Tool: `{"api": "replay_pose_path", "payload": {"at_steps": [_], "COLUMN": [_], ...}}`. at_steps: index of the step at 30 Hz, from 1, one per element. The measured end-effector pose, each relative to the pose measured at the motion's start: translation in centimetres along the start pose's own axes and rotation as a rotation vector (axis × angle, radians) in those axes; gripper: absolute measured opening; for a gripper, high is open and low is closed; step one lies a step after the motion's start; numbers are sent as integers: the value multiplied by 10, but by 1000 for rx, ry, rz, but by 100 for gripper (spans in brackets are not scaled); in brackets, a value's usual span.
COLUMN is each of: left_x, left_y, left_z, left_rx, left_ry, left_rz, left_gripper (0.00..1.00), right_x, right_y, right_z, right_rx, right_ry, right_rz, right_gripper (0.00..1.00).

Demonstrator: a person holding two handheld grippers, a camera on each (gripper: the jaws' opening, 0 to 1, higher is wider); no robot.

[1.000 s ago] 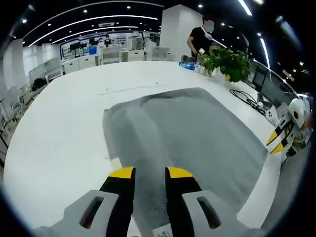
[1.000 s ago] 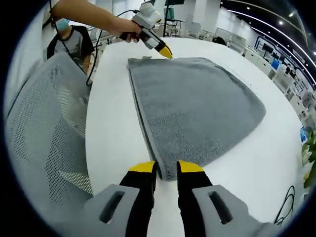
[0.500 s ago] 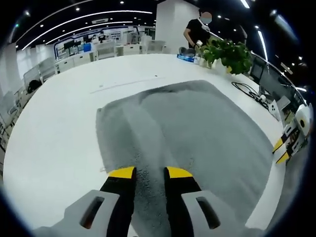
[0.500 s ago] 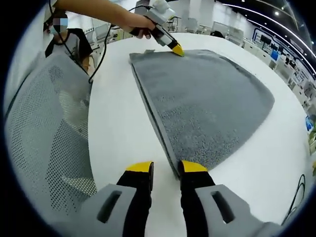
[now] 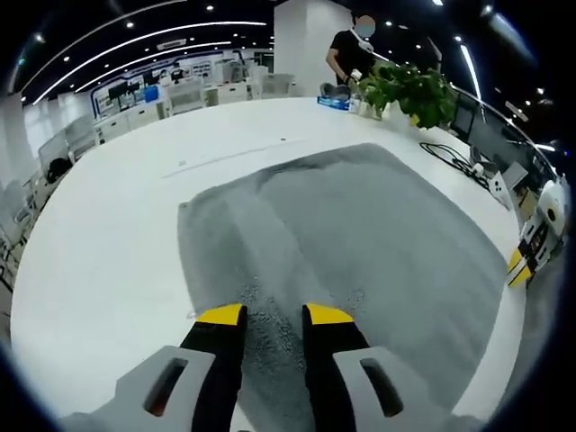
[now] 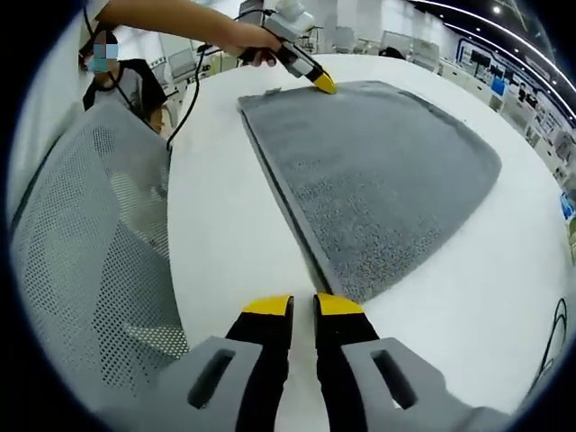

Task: Fold the towel on the table until its edges align and the towel forms a compact rectangular stack.

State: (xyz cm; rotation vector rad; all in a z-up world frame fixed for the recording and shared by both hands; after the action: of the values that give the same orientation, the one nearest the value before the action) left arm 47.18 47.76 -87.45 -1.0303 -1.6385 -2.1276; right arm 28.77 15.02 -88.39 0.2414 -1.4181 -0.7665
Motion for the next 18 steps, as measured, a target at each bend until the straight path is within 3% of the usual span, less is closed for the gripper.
{"api": "replay_pose_path", "payload": {"at_steps": [3,7,15,18], "left_x": [6,5,-16,-23], "left_y": [5,14,28,30], "left_z": [-5,-15,-20,-20], "left_rx": [-36,-109,-121,-127], "left_ry": [-13,-70,-98,-100], "left_rz": [-46,-104,-100,-89], "left_gripper": [26,25,26,30], "right_x": [-6,0,19,20], "right_y": [-5,9,32,35], "right_z": [-15,-22,-11,-13], "right_rx": [34,80,109,100], "right_ry": [0,-91,-189,-164], "right_rz": [-5,-51,-77,-120], "right_gripper": [10,12,31,33]}}
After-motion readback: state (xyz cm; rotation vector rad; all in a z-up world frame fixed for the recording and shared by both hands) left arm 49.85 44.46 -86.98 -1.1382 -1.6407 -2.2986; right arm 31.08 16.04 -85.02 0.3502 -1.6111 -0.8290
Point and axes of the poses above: the point that each gripper's makers call its tool centre point, and the gripper's own axes: x roughly backward along the fingers, z roughly to its left, y roughly out of its top, the point moved 4 cm from there along x, roughly backward along the fingers, and after that the axes turned 10 degrees about y, right-handed, at the moved point
